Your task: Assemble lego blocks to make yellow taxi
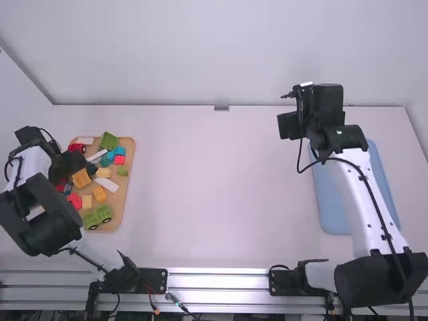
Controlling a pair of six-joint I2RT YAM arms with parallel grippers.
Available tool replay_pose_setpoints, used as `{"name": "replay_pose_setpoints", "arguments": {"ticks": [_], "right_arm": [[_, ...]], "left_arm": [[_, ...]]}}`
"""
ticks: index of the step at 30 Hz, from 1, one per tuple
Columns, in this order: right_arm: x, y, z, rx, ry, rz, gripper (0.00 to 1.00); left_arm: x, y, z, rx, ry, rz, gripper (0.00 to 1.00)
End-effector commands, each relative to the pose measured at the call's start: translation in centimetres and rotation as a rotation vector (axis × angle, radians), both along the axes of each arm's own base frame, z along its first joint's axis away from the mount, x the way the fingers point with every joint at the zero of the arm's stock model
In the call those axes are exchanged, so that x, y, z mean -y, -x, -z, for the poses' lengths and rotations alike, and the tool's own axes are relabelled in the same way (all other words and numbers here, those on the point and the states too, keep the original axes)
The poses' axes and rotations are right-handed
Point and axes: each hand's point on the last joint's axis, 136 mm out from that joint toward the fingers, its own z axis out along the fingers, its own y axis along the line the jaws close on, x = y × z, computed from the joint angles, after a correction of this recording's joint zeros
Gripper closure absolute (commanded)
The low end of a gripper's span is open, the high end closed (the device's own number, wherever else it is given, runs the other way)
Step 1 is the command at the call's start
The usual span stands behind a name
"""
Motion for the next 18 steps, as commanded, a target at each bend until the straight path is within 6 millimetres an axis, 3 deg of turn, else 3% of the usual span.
{"name": "replay_pose_setpoints", "arguments": {"ticks": [1,5,8,18], "right_arm": [[-0.1,-1.0,-1.1,0.019,0.009,-0.004,0.05],[-0.3,-1.7,-0.9,0.004,0.013,-0.013,0.03],[-0.7,-2.0,-0.8,-0.003,0.016,-0.022,0.02],[-1.2,-2.2,-0.7,-0.009,0.018,-0.033,0.01]], "left_arm": [[-0.4,-0.3,0.6,-0.021,-0.004,0.082,0.01],[-0.4,-0.6,1.3,-0.024,-0.019,0.121,0.00],[-0.7,-0.6,1.5,-0.019,-0.030,0.129,0.09],[-0.5,-0.7,2.4,-0.034,-0.017,0.138,0.04]]}}
